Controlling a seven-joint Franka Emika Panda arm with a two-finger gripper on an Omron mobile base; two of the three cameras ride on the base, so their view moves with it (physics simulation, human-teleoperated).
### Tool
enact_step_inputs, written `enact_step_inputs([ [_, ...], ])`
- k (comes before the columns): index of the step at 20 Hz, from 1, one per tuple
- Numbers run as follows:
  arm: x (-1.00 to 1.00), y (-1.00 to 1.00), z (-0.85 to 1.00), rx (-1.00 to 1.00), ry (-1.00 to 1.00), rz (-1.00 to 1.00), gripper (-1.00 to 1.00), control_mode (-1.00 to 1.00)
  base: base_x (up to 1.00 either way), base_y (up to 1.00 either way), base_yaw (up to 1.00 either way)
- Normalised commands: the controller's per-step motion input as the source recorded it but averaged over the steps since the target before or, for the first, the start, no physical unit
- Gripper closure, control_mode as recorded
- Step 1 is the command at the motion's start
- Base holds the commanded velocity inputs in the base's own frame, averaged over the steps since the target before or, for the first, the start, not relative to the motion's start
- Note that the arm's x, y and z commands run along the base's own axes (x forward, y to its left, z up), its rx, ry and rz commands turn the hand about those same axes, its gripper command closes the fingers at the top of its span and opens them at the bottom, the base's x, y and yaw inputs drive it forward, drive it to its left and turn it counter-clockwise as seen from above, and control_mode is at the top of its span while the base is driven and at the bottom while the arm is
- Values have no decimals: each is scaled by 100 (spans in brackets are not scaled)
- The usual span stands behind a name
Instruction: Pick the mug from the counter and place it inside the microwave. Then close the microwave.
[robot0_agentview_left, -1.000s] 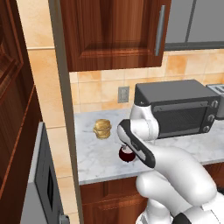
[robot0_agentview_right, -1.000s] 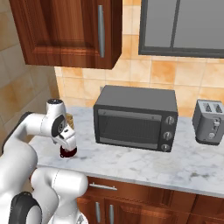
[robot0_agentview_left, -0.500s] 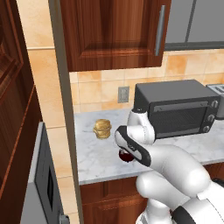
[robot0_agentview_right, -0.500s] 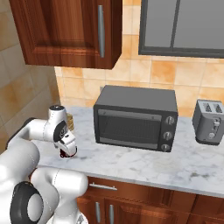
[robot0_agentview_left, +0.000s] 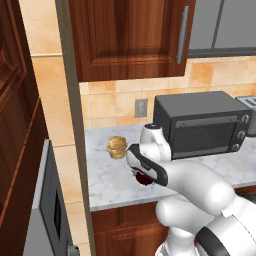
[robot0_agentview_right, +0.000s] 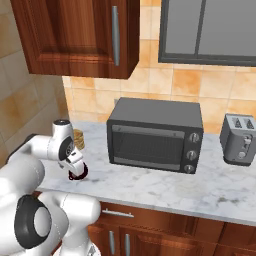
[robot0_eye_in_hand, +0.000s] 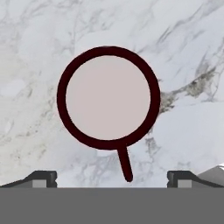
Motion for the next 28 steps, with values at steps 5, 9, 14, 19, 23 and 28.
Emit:
enact_step_inputs([
  [5, 0, -5, -12, 0, 0, 0, -100, -100, 0, 0, 0],
  [9, 0, -10, -16, 0, 0, 0, -100, -100, 0, 0, 0],
  [14, 0, -9, -20, 0, 0, 0, -100, -100, 0, 0, 0],
  [19, 0, -3, -22, 0, 0, 0, -100, -100, 0, 0, 0],
  [23, 0, 0, -7, 0, 0, 0, -100, -100, 0, 0, 0],
  [28, 0, 0, 0, 0, 0, 0, -100, -100, 0, 0, 0],
])
